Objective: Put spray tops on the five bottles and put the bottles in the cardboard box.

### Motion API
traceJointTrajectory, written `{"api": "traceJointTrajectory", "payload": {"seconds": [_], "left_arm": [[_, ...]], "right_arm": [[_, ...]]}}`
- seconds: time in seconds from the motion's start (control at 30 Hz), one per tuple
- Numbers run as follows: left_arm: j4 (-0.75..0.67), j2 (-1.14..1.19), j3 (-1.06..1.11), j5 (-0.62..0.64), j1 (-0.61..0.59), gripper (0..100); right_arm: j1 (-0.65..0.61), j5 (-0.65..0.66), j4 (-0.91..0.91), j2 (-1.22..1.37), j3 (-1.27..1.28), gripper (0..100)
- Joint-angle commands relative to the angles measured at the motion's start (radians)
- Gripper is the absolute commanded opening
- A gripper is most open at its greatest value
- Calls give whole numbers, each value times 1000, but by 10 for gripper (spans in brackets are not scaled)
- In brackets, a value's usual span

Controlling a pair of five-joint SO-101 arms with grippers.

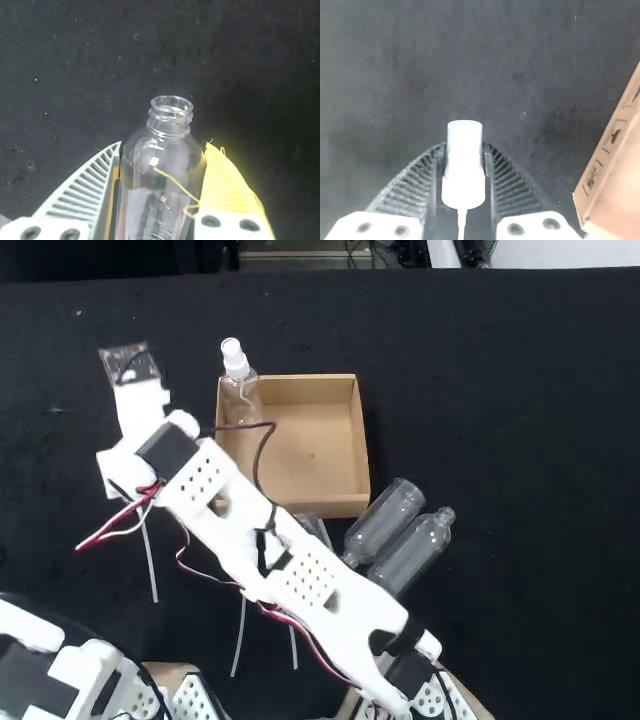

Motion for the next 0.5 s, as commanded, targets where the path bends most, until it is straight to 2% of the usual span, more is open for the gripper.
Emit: {"api": "traceJointTrajectory", "payload": {"seconds": [0.0,0.13,0.3,0.47], "left_arm": [[-86,-114,70,25,16,30],[-178,-261,206,41,33,30],[-186,-468,300,180,91,29],[-61,-638,305,305,208,29]], "right_arm": [[3,43,32,-185,-51,10],[-12,77,34,-320,-41,10],[-5,124,37,-487,48,10],[25,130,34,-773,341,10]]}}
